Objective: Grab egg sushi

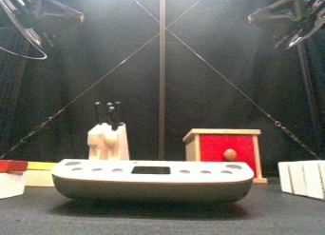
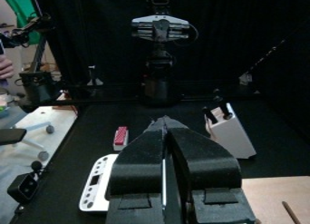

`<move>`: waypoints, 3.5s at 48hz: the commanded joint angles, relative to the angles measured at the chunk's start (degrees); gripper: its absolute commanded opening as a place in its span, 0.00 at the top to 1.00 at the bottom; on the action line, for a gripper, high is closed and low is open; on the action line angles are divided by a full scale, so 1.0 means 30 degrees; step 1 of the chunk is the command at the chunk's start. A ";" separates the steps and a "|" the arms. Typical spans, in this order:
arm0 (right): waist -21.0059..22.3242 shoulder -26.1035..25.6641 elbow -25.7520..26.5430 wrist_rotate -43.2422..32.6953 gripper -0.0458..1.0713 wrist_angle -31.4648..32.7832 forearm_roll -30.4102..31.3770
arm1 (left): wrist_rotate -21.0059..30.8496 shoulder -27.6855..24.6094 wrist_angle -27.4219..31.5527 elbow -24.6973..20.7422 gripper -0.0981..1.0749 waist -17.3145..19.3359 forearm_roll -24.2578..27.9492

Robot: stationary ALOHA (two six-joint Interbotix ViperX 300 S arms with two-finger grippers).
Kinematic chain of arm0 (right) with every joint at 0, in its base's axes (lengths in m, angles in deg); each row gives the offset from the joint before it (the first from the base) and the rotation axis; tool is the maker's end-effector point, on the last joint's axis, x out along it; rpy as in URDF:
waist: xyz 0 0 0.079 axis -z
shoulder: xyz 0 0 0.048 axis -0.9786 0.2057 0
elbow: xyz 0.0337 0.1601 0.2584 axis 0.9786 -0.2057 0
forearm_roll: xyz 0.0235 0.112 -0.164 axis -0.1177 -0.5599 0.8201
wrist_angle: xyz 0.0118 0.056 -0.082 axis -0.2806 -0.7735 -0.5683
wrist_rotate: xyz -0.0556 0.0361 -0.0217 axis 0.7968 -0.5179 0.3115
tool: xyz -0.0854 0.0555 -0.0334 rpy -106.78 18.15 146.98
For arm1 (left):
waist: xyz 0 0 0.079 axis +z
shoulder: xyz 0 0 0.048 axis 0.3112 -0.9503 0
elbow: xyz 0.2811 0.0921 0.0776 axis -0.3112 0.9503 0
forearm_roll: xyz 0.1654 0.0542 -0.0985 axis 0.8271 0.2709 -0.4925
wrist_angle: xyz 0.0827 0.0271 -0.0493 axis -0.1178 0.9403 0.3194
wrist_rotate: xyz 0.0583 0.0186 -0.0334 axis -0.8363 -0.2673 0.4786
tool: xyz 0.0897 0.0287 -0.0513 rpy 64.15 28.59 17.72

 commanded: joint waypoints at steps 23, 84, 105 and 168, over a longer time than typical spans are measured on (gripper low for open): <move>0.0820 0.1963 0.0205 -0.0117 0.95 -0.0234 0.0059 | 0.0029 -0.3164 0.7910 -0.3721 0.93 -0.0498 -0.1523; 0.0850 0.1816 -0.0176 -0.0088 0.95 -0.0234 0.0557 | 0.0146 -1.0693 1.2012 -0.3779 0.14 -0.1641 -0.1260; 0.0850 0.1816 -0.0117 -0.0088 0.95 -0.0234 0.0850 | 0.0146 -1.4063 1.2070 -0.3984 0.14 -0.1436 -0.0967; 0.0850 0.1816 -0.0176 -0.0088 0.95 -0.0205 0.0879 | 0.0117 -1.3916 1.3652 -0.4277 0.31 -0.0410 -0.0674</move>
